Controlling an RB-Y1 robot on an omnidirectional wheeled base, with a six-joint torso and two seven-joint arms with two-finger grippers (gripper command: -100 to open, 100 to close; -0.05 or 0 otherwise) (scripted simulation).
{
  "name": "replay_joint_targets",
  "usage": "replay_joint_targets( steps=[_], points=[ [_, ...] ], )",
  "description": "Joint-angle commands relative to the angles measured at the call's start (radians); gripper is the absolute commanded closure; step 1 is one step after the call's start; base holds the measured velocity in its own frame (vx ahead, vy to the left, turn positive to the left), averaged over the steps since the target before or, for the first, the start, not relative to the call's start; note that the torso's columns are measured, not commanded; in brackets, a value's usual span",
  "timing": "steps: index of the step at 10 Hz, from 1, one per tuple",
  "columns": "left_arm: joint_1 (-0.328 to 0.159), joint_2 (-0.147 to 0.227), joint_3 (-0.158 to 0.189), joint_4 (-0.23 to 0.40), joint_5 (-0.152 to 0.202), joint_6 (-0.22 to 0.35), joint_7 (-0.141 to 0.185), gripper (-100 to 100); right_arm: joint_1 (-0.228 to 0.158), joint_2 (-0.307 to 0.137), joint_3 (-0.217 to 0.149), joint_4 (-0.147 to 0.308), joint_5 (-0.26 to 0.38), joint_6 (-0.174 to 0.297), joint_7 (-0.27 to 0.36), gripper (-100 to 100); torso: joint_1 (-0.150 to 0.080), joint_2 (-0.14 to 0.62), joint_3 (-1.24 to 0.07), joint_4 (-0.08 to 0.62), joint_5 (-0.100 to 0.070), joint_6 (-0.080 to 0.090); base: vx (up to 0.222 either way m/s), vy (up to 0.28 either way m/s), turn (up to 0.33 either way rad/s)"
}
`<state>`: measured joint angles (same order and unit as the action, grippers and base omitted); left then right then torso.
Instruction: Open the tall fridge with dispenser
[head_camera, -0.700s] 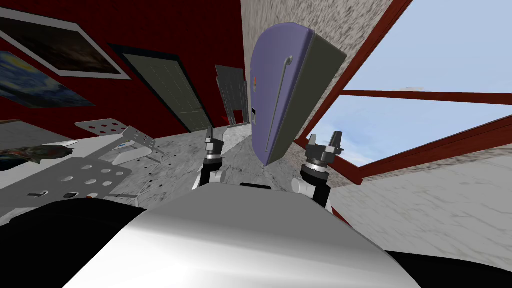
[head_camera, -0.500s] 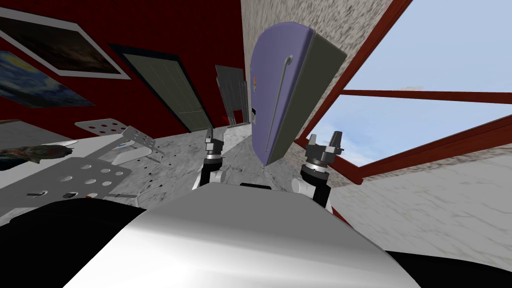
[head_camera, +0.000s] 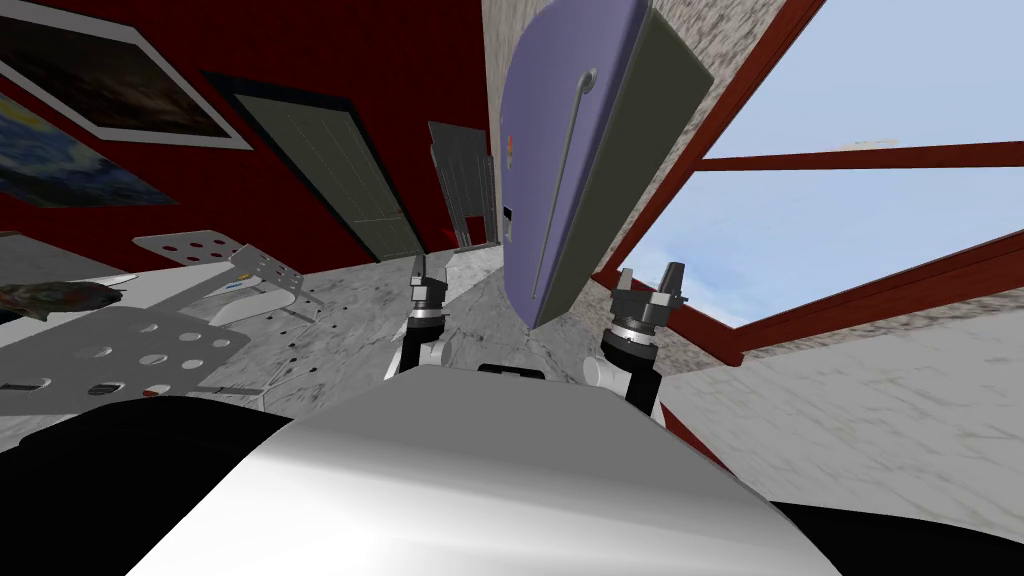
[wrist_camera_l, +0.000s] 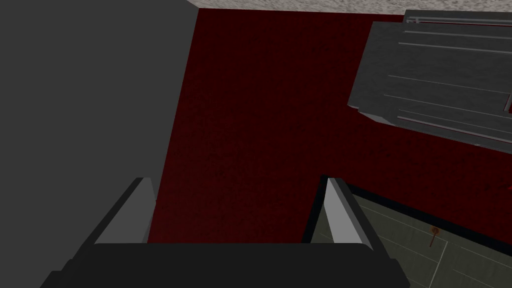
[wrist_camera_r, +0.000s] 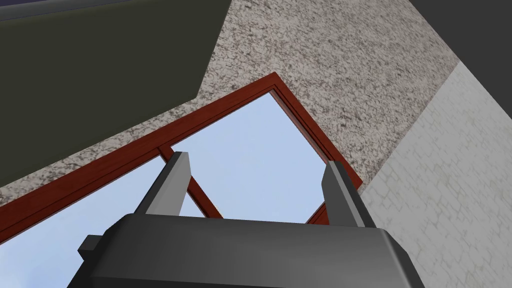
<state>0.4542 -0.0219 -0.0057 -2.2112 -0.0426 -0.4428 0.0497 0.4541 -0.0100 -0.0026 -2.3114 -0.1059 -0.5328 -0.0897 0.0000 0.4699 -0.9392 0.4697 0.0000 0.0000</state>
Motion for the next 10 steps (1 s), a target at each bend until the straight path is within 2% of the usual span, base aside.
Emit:
replay_joint_targets(
  steps=[1, 2, 3, 5, 9, 10],
  points=[
    [0.0, 0.0, 0.0, 0.0, 0.0, 0.0, 0.0, 0, 0.0, 0.0, 0.0, 0.0, 0.0, 0.0, 0.0, 0, 0.0, 0.074, -0.148, 0.074, 0.0, 0.0, 0.0, 0.0, 0.0],
    [0.0, 0.0, 0.0, 0.0, 0.0, 0.0, 0.0, 0, 0.0, 0.0, 0.0, 0.0, 0.0, 0.0, 0.0, 0, 0.0, 0.148, -0.295, 0.148, 0.0, 0.0, 0.0, 0.0, 0.0],
    [0.0, 0.0, 0.0, 0.0, 0.0, 0.0, 0.0, 0, -0.008, -0.044, 0.0, 0.012, -0.031, 0.017, -0.012, -100, 0.0, 0.221, -0.443, 0.221, 0.0, 0.0, 0.021, -0.004, 0.003],
    [0.0, 0.0, 0.0, 0.0, 0.0, 0.0, 0.0, 0, -0.021, -0.08, 0.0, 0.03, -0.078, 0.043, -0.029, -100, 0.0, 0.263, -0.532, 0.264, 0.0, 0.0, 0.033, -0.011, 0.004],
    [0.0, 0.0, 0.0, 0.0, 0.0, 0.0, 0.0, 0, -0.059, -0.136, -0.001, 0.085, -0.204, 0.123, -0.084, -100, 0.0, 0.268, -0.537, 0.268, 0.0, 0.0, 0.049, -0.019, 0.005],
    [0.0, 0.0, 0.0, 0.0, 0.0, 0.0, 0.0, 0, -0.059, -0.136, -0.001, 0.085, -0.222, 0.123, -0.084, -100, 0.0, 0.268, -0.537, 0.268, 0.0, 0.0, 0.037, -0.009, 0.005]
  ],
)
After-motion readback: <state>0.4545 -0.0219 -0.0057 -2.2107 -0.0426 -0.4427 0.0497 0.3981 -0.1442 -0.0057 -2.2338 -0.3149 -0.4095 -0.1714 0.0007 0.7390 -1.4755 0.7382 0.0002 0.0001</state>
